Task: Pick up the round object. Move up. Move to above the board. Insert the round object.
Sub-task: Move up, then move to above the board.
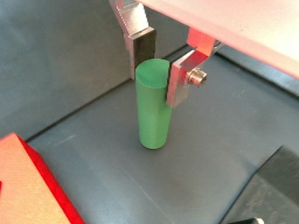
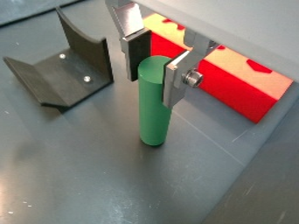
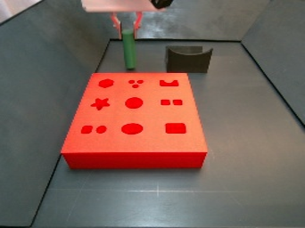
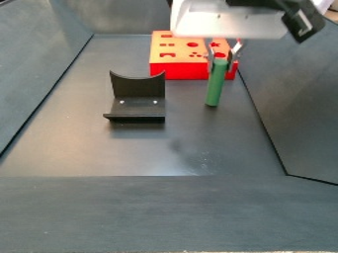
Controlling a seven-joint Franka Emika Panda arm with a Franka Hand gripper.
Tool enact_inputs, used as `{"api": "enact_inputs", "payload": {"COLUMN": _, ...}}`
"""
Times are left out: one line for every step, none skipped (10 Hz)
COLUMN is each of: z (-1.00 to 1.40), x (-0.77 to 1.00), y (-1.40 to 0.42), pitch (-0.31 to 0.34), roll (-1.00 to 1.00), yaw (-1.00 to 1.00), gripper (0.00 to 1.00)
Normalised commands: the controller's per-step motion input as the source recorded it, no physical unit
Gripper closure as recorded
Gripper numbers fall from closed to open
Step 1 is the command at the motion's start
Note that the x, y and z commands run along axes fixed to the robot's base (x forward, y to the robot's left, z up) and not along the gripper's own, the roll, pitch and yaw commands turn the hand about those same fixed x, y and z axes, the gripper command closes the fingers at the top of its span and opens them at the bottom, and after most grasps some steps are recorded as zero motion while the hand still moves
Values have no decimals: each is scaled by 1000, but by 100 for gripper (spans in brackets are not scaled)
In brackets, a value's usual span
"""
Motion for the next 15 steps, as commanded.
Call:
{"api": "enact_inputs", "payload": {"z": 585, "x": -21, "y": 14, "pitch": 10, "roll": -20, "yaw": 15, "gripper": 100}}
{"api": "enact_inputs", "payload": {"z": 486, "x": -20, "y": 6, "pitch": 13, "roll": -29, "yaw": 15, "gripper": 100}}
{"api": "enact_inputs", "payload": {"z": 277, "x": -18, "y": -8, "pitch": 21, "roll": -48, "yaw": 14, "gripper": 100}}
{"api": "enact_inputs", "payload": {"z": 1000, "x": -131, "y": 469, "pitch": -228, "roll": -115, "yaw": -75, "gripper": 100}}
{"api": "enact_inputs", "payload": {"z": 1000, "x": -138, "y": 482, "pitch": -210, "roll": -125, "yaw": -83, "gripper": 100}}
{"api": "enact_inputs", "payload": {"z": 1000, "x": -143, "y": 433, "pitch": -168, "roll": -141, "yaw": -83, "gripper": 100}}
{"api": "enact_inputs", "payload": {"z": 1000, "x": -132, "y": 381, "pitch": -121, "roll": -154, "yaw": -69, "gripper": 100}}
{"api": "enact_inputs", "payload": {"z": 1000, "x": -118, "y": 347, "pitch": -53, "roll": -168, "yaw": -57, "gripper": 100}}
{"api": "enact_inputs", "payload": {"z": 1000, "x": -108, "y": 318, "pitch": -22, "roll": -176, "yaw": -53, "gripper": 100}}
{"api": "enact_inputs", "payload": {"z": 1000, "x": -93, "y": 281, "pitch": -1, "roll": -179, "yaw": -53, "gripper": 100}}
{"api": "enact_inputs", "payload": {"z": 1000, "x": -74, "y": 248, "pitch": 19, "roll": -179, "yaw": -51, "gripper": 100}}
{"api": "enact_inputs", "payload": {"z": 884, "x": -41, "y": 182, "pitch": 41, "roll": -178, "yaw": -51, "gripper": 100}}
{"api": "enact_inputs", "payload": {"z": 718, "x": -20, "y": 128, "pitch": 48, "roll": -174, "yaw": -54, "gripper": 100}}
{"api": "enact_inputs", "payload": {"z": 606, "x": -13, "y": 96, "pitch": 50, "roll": -172, "yaw": -55, "gripper": 100}}
{"api": "enact_inputs", "payload": {"z": 330, "x": -7, "y": 53, "pitch": 46, "roll": -166, "yaw": -58, "gripper": 100}}
